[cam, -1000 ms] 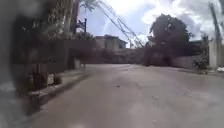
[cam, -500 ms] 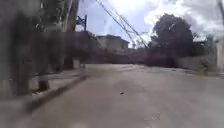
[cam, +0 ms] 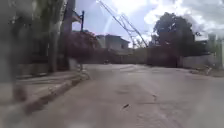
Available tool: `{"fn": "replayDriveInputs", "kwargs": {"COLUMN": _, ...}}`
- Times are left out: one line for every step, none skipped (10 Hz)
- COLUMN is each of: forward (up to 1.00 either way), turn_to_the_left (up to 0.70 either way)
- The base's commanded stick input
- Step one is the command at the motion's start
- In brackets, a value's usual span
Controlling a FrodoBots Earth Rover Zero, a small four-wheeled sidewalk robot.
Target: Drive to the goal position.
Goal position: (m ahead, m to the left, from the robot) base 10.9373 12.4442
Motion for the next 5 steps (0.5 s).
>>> {"fn": "replayDriveInputs", "kwargs": {"forward": 1.00, "turn_to_the_left": -0.01}}
{"fn": "replayDriveInputs", "kwargs": {"forward": 1.00, "turn_to_the_left": -0.01}}
{"fn": "replayDriveInputs", "kwargs": {"forward": 1.00, "turn_to_the_left": -0.01}}
{"fn": "replayDriveInputs", "kwargs": {"forward": 1.00, "turn_to_the_left": -0.01}}
{"fn": "replayDriveInputs", "kwargs": {"forward": 1.00, "turn_to_the_left": -0.01}}
